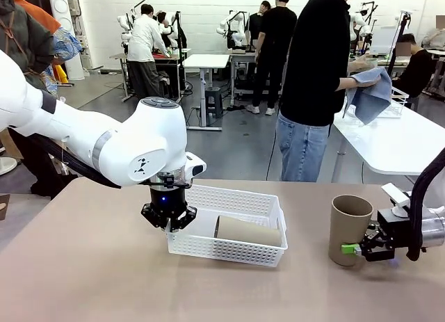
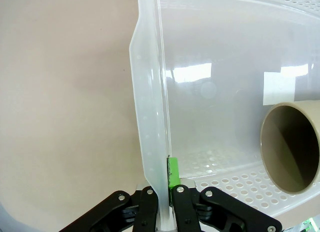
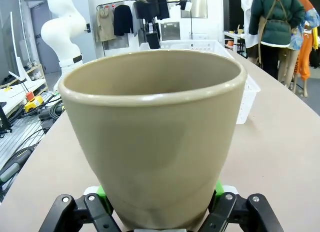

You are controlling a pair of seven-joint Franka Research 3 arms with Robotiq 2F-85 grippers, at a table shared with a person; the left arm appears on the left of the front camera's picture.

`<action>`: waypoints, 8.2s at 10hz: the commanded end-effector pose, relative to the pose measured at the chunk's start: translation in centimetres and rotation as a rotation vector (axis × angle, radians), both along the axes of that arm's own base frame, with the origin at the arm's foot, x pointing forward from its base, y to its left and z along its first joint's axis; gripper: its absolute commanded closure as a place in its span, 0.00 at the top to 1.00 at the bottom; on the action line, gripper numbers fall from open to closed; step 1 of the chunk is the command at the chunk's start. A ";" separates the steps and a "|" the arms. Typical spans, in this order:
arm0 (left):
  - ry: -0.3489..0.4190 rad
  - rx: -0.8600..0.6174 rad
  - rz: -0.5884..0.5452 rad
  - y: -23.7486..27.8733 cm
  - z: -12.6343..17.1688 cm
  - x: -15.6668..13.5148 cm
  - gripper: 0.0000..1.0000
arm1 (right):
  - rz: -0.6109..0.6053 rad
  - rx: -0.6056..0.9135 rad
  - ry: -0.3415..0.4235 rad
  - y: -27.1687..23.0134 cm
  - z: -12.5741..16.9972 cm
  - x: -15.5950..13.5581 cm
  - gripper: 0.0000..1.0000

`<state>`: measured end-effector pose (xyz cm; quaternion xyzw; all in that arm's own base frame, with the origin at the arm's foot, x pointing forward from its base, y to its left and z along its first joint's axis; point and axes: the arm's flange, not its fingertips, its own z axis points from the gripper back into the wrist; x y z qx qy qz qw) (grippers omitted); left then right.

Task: Clean and organize the cups into the basket.
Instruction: Pick up the Reusable plastic cup from the right side of the table and stack it inside the Organizing basket in the center of the table.

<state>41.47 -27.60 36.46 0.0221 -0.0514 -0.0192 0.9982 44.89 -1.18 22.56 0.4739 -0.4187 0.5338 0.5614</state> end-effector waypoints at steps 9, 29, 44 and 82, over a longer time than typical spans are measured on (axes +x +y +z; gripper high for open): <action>-0.009 0.004 0.003 -0.2 0.1 0.0 0.00 | -0.116 0.043 -0.140 4.1 20.5 -4.5 0.32; -0.009 0.004 0.003 -0.2 0.1 0.0 0.00 | -0.001 -1.043 0.151 29.7 24.2 5.5 0.81; -0.009 0.004 0.003 -0.2 0.1 0.0 0.00 | 0.325 -0.949 -0.094 31.3 12.7 10.5 0.81; -0.009 0.004 0.003 -0.2 0.1 0.0 0.00 | -0.181 0.211 -0.060 -20.6 12.3 -8.4 1.00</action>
